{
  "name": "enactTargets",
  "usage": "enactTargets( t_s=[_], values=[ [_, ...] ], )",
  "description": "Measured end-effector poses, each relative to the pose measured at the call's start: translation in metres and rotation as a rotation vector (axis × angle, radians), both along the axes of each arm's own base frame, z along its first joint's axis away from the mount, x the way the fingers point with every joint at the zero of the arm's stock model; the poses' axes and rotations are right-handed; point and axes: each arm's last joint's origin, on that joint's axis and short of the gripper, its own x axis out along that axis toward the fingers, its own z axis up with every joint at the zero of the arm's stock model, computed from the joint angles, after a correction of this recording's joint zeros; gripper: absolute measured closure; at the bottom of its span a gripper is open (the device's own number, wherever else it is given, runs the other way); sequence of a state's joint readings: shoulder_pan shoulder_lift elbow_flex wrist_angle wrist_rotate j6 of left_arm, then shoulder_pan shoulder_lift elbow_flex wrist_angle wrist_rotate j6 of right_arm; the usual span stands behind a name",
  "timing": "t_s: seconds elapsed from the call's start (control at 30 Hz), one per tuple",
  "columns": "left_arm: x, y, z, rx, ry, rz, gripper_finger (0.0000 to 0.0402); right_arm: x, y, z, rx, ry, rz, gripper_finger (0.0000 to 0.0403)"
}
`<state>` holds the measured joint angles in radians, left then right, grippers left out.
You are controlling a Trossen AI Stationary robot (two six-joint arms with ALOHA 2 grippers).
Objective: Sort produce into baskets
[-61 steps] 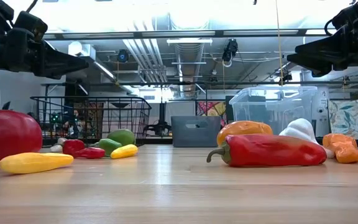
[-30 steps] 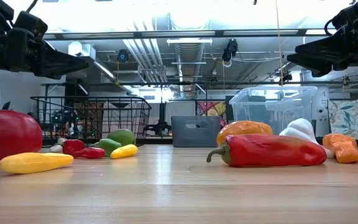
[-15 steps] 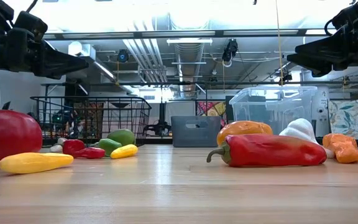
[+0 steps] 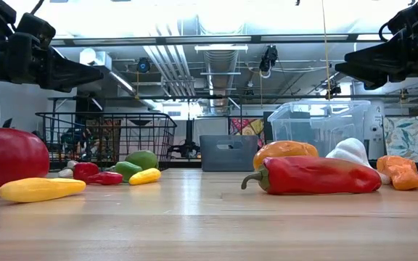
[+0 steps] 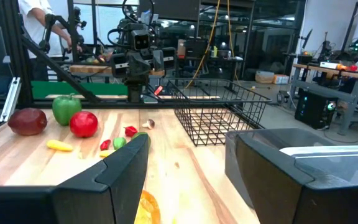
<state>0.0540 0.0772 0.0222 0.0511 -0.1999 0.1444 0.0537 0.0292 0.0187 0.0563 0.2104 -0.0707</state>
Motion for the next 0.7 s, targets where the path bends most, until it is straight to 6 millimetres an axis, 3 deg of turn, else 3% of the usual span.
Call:
enactTargets(
  t_s=[0.27,0.5,0.7],
  values=[
    [0.0000,0.0000,0.0000,0.000,0.000,0.000,0.0289,0.0000,0.0000,0.0003,0.005,-0.003,-0.001,0.0170],
    [0.0000,0.0000,0.0001,0.002,-0.001,0.000,0.0289,-0.0001,-0.0002,0.0017,0.308,-0.066,0.012,0.0170],
    [0.0000,0.0000,0.0007,0.003,-0.007,0.000,0.0289,-0.0004,0.0000,0.0056,0.350,-0.112,0.026,0.0170]
  ],
)
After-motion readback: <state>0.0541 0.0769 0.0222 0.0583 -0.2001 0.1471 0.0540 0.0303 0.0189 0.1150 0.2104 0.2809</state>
